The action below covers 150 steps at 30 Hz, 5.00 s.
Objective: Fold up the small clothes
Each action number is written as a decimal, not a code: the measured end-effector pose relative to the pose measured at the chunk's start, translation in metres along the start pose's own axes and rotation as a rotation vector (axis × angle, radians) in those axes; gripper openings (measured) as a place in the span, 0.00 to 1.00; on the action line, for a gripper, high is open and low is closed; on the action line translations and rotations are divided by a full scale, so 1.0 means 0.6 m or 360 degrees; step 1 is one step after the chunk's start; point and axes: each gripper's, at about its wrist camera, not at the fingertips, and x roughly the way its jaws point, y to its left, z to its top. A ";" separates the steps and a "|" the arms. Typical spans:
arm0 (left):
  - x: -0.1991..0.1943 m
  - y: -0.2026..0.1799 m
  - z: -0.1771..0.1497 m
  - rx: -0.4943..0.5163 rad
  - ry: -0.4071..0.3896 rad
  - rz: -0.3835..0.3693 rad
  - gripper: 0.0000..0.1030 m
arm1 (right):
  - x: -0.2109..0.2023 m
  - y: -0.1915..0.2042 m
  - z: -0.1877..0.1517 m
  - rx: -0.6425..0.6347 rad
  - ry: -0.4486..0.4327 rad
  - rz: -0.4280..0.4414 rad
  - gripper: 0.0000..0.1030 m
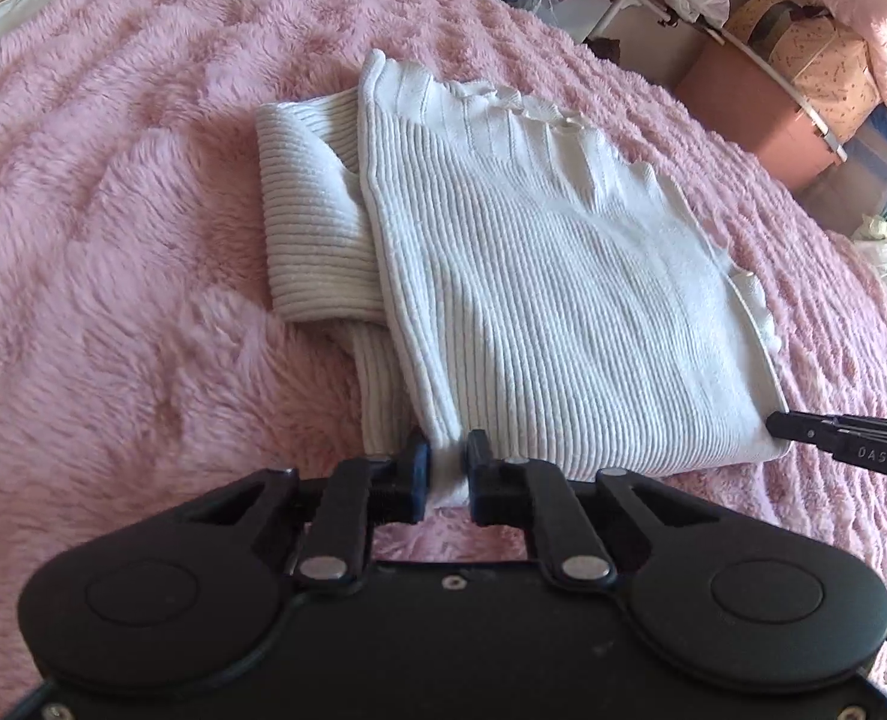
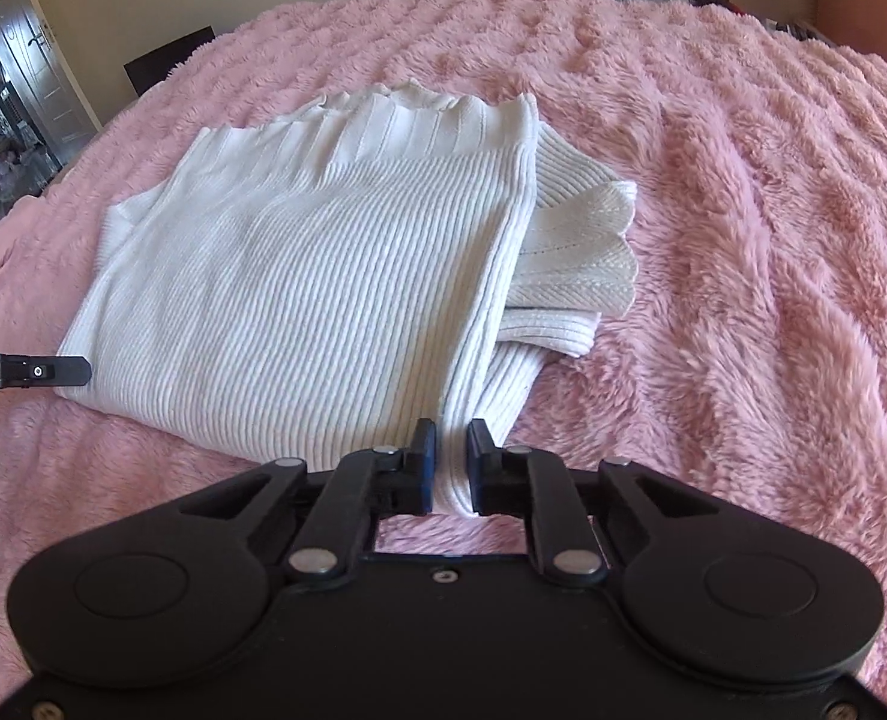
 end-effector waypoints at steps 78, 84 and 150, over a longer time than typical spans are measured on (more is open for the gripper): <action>0.171 0.005 0.250 -0.0244 -0.0276 0.0168 0.36 | 0.205 -0.049 0.217 0.0031 -0.0266 -0.0097 0.09; 0.070 -0.007 0.204 -0.0223 -0.0402 0.0132 0.41 | 0.163 -0.001 0.233 -0.0035 -0.0353 -0.0050 0.16; -0.008 0.157 0.187 -0.0314 -0.0390 0.0182 0.46 | 0.051 0.396 -0.068 -0.1108 -0.0430 0.0195 0.30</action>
